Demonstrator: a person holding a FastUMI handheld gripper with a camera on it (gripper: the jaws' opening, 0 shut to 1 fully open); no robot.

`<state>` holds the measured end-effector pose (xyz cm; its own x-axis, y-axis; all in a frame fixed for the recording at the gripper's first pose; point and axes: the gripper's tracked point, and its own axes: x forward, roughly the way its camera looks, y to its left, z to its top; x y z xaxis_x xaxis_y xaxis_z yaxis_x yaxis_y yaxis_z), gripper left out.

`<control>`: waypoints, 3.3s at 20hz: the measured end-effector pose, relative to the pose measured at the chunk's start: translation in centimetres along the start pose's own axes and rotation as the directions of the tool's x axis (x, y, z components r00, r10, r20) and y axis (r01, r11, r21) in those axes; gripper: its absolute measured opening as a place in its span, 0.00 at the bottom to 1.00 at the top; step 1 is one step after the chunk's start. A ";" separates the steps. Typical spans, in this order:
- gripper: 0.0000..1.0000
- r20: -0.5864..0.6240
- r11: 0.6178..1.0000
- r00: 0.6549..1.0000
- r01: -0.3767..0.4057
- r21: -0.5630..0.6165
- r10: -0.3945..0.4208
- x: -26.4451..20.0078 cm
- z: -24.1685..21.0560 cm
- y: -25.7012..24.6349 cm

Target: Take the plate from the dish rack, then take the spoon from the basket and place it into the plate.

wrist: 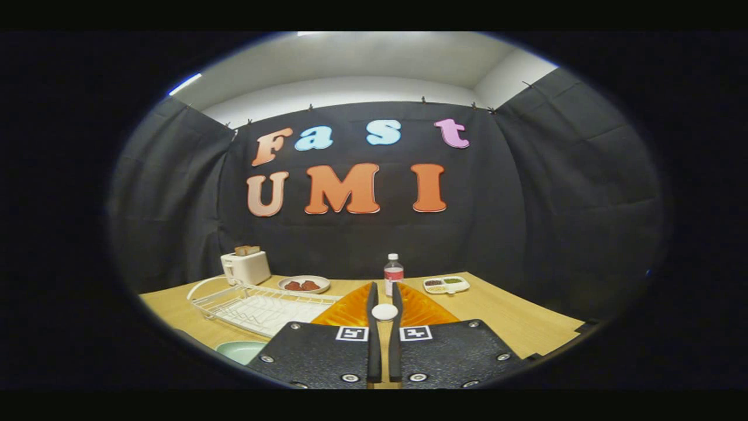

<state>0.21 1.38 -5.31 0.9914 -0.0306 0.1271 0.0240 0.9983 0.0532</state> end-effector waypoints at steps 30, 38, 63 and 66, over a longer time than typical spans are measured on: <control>0.08 -0.175 0.942 0.927 -0.335 0.010 0.332 -5.9 -12.4 17.5; 0.62 -0.308 0.962 0.914 -0.272 0.016 0.263 -5.5 -15.3 15.2; 0.98 -0.140 0.998 0.988 0.056 -0.040 -0.061 -1.8 -0.1 -7.1; 0.97 -0.133 0.997 0.988 0.076 -0.023 -0.079 -1.9 0.4 -8.4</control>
<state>-1.89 -7.01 -5.65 0.9947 -0.1022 -0.0104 0.1025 0.9939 0.0398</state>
